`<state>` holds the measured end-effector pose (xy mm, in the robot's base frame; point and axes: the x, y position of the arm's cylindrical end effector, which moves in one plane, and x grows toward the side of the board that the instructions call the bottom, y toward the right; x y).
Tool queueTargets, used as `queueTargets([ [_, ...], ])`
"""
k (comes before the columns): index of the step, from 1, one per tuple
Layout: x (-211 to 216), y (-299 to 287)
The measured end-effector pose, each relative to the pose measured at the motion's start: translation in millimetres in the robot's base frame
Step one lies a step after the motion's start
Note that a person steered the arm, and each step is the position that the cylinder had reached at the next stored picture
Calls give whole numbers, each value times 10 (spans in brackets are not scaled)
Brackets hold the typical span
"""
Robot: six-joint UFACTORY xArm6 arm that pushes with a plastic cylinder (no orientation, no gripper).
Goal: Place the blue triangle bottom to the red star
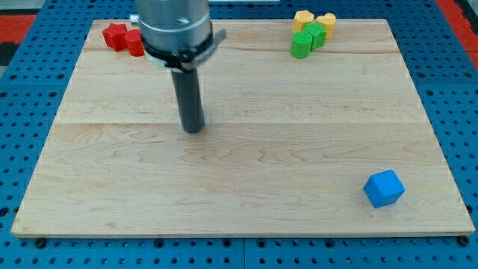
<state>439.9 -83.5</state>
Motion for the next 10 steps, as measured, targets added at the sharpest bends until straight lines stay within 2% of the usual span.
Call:
queueTargets([
  [3,-781,-116],
  [5,-1073,532],
  [6,-1397,159],
  [7,-1363,-82],
  [8,-903,62],
  [9,-727,-6],
  [10,-1109,-418],
])
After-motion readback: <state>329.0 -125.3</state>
